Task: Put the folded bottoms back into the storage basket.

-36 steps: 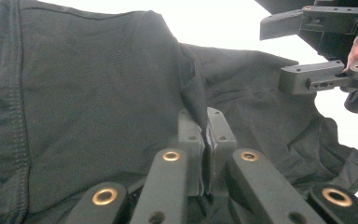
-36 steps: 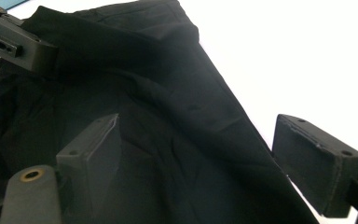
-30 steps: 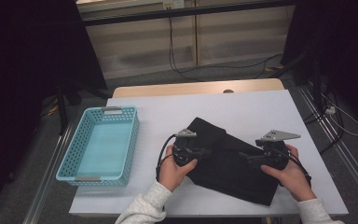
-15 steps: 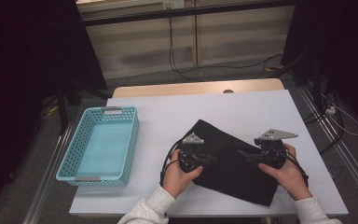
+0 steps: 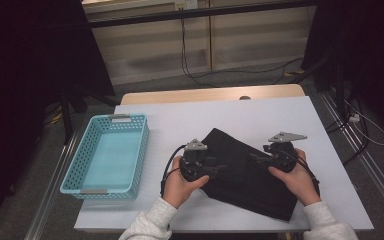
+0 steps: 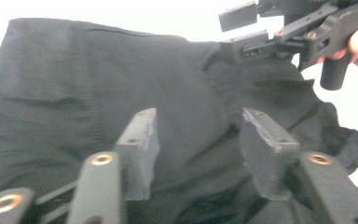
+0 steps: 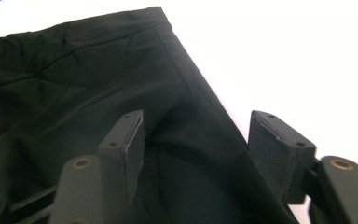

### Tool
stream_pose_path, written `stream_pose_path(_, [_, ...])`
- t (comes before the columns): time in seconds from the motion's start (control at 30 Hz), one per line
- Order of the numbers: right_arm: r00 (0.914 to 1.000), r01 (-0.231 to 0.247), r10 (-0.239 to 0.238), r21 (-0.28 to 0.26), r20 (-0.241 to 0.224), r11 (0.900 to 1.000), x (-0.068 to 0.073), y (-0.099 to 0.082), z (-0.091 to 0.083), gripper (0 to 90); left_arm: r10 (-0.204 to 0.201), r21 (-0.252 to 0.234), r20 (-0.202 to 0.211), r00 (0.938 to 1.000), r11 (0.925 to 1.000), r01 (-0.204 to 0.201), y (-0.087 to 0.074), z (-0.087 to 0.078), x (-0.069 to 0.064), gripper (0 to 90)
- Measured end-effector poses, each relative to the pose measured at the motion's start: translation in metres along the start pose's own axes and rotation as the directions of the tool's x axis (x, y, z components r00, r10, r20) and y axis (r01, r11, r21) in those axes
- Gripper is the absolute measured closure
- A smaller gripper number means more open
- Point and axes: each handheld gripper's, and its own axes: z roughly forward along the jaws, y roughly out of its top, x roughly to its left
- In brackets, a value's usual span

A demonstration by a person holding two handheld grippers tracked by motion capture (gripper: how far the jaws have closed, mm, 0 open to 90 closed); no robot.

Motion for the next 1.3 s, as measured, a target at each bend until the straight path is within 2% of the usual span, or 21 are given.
stream_pose_path(0.07, [1.0,0.004,-0.004,0.007,0.002,1.0,0.0,0.004,0.004,41.8,0.014,-0.004,-0.025,0.9996,0.9999,-0.014,0.0,-0.004,0.005,37.6])
stream_pose_path(0.27, [0.9999,-0.008,0.008,0.029,-0.009,0.9995,0.001,0.016,0.019,53.2,0.02,0.0,-0.082,0.9965,0.9998,-0.02,0.0,-0.013,0.016,30.8])
stream_pose_path(0.37, [0.9996,0.014,-0.013,0.047,-0.025,0.9988,0.006,0.018,0.027,61.8,0.024,0.001,-0.108,0.9938,0.9997,-0.024,-0.001,-0.016,0.021,28.3])
stream_pose_path(0.47, [0.9997,0.018,-0.017,0.085,-0.016,0.9962,0.008,0.017,0.035,63.5,0.021,-0.008,-0.13,0.9913,0.9997,-0.022,-0.001,-0.021,0.025,27.7])
stream_pose_path(0.5, [0.9996,0.017,-0.014,0.09,-0.025,0.9958,0.008,0.017,0.038,65.7,0.017,-0.014,-0.133,0.9909,0.9997,-0.019,-0.001,-0.022,0.027,27.7])
stream_pose_path(0.63, [0.9997,0.013,-0.01,0.104,-0.023,0.9945,0.011,0.017,0.044,63.5,0.013,-0.015,-0.141,0.9899,0.9998,-0.016,-0.001,-0.025,0.031,27.4])
stream_pose_path(0.67, [0.9997,0.017,-0.015,0.11,-0.02,0.9937,0.012,0.016,0.046,63.6,0.002,-0.018,-0.139,0.9903,0.9998,-0.005,-0.002,-0.025,0.032,27.4])
stream_pose_path(0.7, [0.9993,0.025,-0.021,0.116,-0.029,0.993,0.013,0.015,0.048,66.5,0.006,-0.014,-0.139,0.9903,0.9999,-0.008,-0.002,-0.025,0.033,27.5])
stream_pose_path(0.8, [0.9982,0.044,-0.04,0.109,-0.046,0.993,0.016,0.016,0.05,79.9,0.001,-0.018,-0.145,0.9895,0.9998,-0.004,-0.003,-0.024,0.034,27.6])
stream_pose_path(0.87, [0.9971,0.066,-0.062,0.114,-0.045,0.9913,0.018,0.018,0.05,82.6,0.004,-0.017,-0.156,0.9878,0.9998,-0.007,-0.003,-0.025,0.035,27.5])
stream_pose_path(0.93, [0.9962,0.075,-0.069,0.127,-0.052,0.989,0.021,0.02,0.05,83.3,-0.008,-0.028,-0.154,0.988,0.9996,0.004,-0.003,-0.026,0.037,27.5])
stream_pose_path(1.0, [0.9969,0.06,-0.053,0.135,-0.059,0.9889,0.02,0.022,0.049,83.7,-0.009,-0.025,-0.155,0.9879,0.9997,0.006,-0.003,-0.028,0.038,27.5])
stream_pose_path(1.07, [0.9968,0.047,-0.039,0.125,-0.07,0.991,0.019,0.024,0.044,84.0,-0.001,-0.027,-0.168,0.9858,0.9996,-0.003,-0.002,-0.029,0.039,27.5])
stream_pose_path(1.3, [0.9951,0.025,-0.016,0.09,-0.097,0.9956,0.017,0.03,0.022,84.3,-0.009,-0.05,-0.175,0.9845,0.9987,0.0,0.0,-0.034,0.041,26.6])
